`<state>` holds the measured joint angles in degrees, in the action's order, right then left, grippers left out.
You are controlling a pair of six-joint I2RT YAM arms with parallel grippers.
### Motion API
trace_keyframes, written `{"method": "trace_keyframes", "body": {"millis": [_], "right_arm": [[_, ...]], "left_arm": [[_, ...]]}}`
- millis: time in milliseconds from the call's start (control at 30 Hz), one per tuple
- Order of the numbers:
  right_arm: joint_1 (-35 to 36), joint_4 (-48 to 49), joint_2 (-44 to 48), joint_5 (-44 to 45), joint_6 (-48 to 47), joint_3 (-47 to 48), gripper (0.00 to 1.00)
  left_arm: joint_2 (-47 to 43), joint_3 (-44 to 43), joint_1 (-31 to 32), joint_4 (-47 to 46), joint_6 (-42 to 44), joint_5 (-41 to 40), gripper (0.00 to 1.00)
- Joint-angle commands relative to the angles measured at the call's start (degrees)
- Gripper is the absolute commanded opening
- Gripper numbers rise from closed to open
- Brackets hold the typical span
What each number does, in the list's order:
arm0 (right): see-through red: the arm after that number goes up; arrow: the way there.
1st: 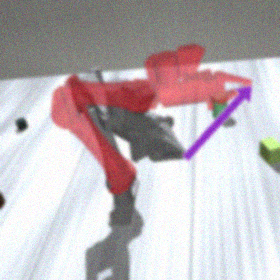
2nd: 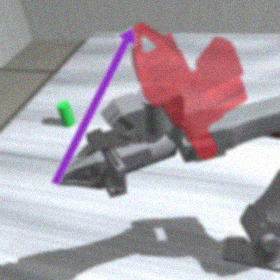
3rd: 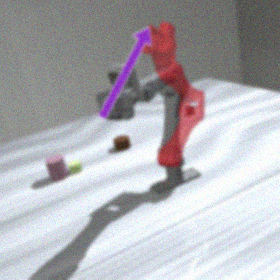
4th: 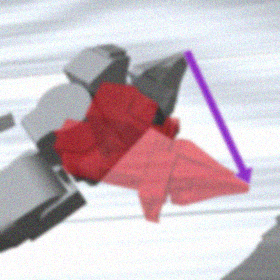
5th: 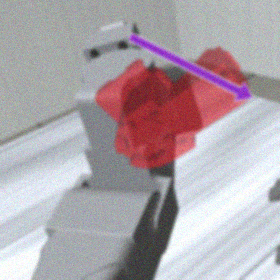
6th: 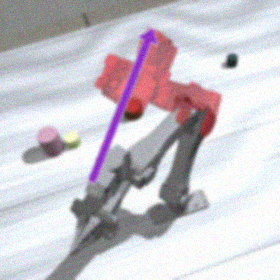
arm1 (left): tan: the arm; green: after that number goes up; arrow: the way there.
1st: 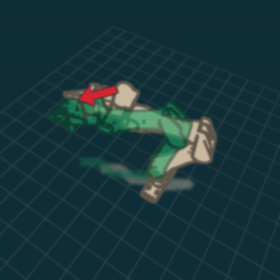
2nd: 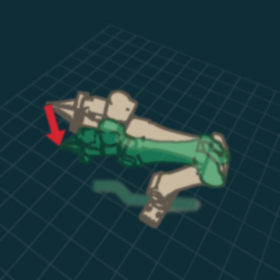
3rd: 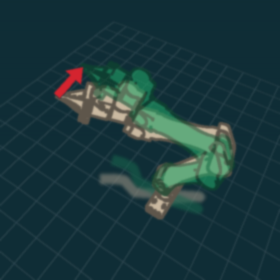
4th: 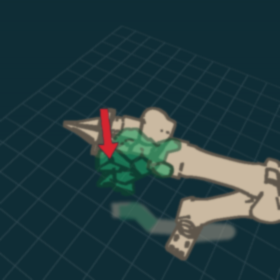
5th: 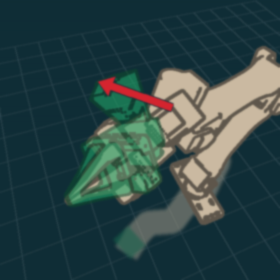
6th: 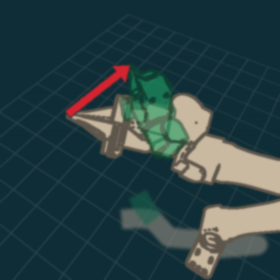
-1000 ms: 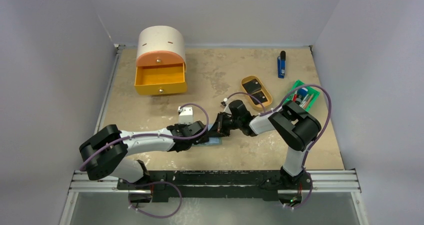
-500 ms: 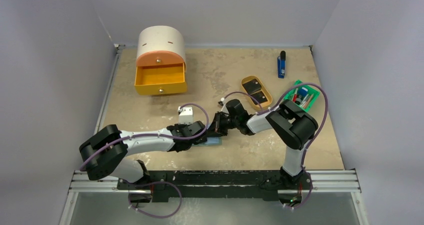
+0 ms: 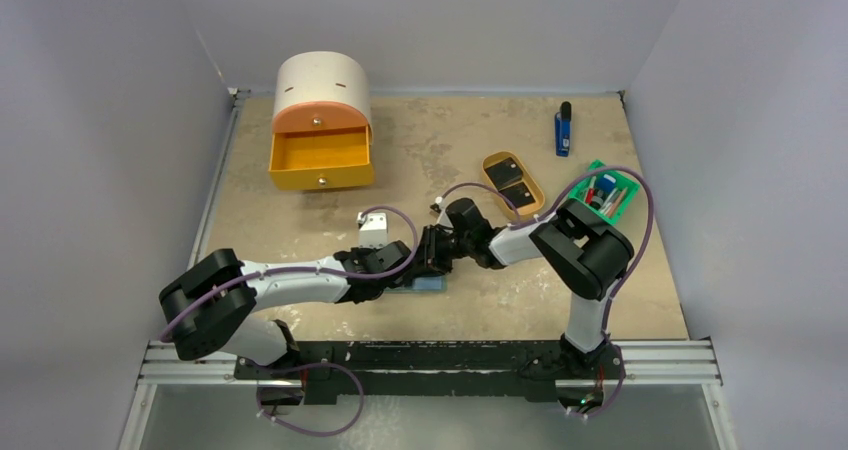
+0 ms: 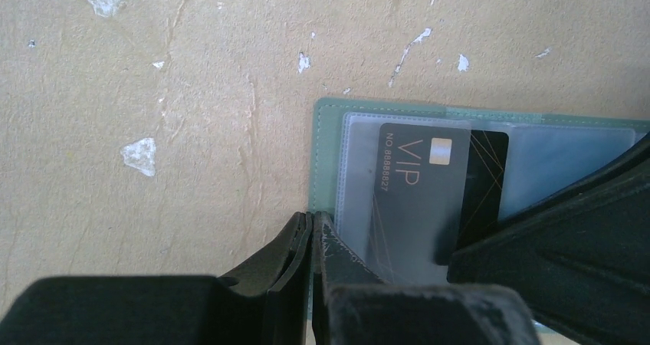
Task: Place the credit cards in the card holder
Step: Insert the credit card into the card holder.
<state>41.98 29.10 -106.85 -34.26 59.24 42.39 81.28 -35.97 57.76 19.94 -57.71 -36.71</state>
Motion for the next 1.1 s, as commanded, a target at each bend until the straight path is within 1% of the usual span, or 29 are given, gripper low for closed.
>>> {"method": "trace_keyframes", "body": {"millis": [0,133,200,500,733,867,1067], "right_arm": [[0.64,-2.23,1.38,-0.8,-2.26,1.74,0.29],[0.92,-3.57,1.64,-0.7,-3.09,2.77,0.35],[1.0,-4.19,1.73,-0.72,-3.49,3.21,0.36],[2.99,-8.26,1.25,0.96,-6.6,6.87,0.37],[4.22,-11.47,1.94,2.8,-9.05,8.76,0.38],[4.25,-15.97,4.59,6.68,-9.33,8.31,0.39],[4.25,-23.96,11.41,11.74,-9.69,7.02,0.5]], "left_arm": [[0.31,0.26,-0.1,-3.76,-0.82,3.15,0.03],[0.07,0.58,-0.1,-4.92,-0.91,4.11,0.03],[-0.02,0.59,-0.06,-5.29,-0.91,4.35,0.03],[-0.36,0.52,-0.1,-6.75,-0.56,5.25,0.03],[-2.86,0.45,-0.1,-7.87,-0.14,5.51,0.03],[-4.25,0.02,-0.1,-5.75,-0.21,3.99,0.04],[-8.0,0.36,-0.18,-0.8,-0.64,0.2,0.07]]}}
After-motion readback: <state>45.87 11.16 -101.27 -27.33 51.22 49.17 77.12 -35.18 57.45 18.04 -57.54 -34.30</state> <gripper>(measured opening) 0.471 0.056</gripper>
